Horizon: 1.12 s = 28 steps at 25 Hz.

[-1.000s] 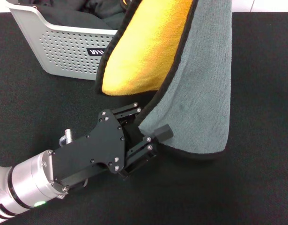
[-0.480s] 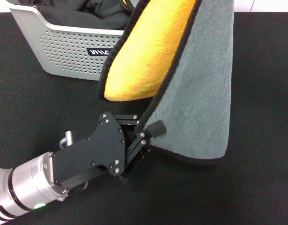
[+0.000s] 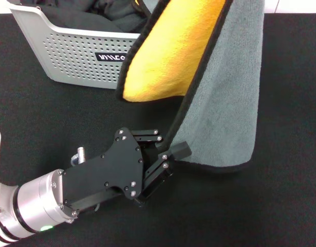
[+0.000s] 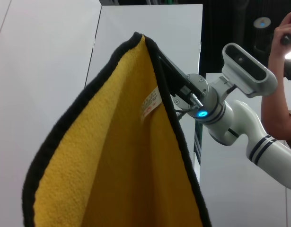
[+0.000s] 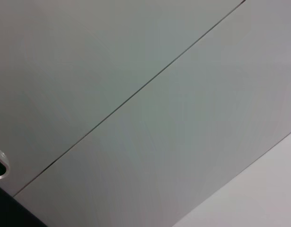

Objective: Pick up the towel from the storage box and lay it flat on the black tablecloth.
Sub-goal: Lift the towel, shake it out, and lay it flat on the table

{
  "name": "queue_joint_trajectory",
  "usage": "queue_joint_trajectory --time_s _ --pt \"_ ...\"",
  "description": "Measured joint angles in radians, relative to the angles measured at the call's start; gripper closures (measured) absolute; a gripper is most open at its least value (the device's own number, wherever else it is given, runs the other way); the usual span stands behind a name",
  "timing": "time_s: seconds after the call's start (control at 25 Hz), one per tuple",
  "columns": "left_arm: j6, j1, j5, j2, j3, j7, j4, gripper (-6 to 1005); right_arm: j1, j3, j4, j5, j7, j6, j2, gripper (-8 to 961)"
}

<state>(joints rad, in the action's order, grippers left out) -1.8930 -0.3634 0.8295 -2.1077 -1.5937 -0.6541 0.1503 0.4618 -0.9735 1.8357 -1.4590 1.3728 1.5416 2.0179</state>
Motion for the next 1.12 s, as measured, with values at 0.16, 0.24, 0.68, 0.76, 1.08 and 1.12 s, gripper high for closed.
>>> queue_joint_trajectory --time_s 0.16,0.24,0.68,0.76,1.08,1.12 --pt "0.000 0.001 -0.002 0.000 0.003 0.001 0.000 884 -0.001 0.002 0.001 0.001 -0.001 0.000 0.000 924" --pt "0.000 -0.001 -0.002 0.000 0.003 -0.001 0.000 873 -0.001 0.003 0.001 0.001 -0.001 0.000 -0.001 924" --pt "0.004 -0.003 -0.001 0.000 0.000 0.003 0.002 816 0.012 0.003 0.019 0.011 -0.002 -0.011 0.000 923" --pt "0.005 -0.003 0.000 0.000 0.000 0.003 0.002 817 0.015 0.003 0.023 0.011 -0.002 -0.016 0.001 923" --pt "0.006 -0.003 -0.002 0.000 0.001 0.005 0.000 822 0.015 0.003 0.045 0.012 -0.003 -0.023 0.001 922" --pt "0.006 -0.003 -0.002 0.000 0.001 0.005 0.000 823 0.014 0.003 0.045 0.013 -0.003 -0.023 0.001 922"
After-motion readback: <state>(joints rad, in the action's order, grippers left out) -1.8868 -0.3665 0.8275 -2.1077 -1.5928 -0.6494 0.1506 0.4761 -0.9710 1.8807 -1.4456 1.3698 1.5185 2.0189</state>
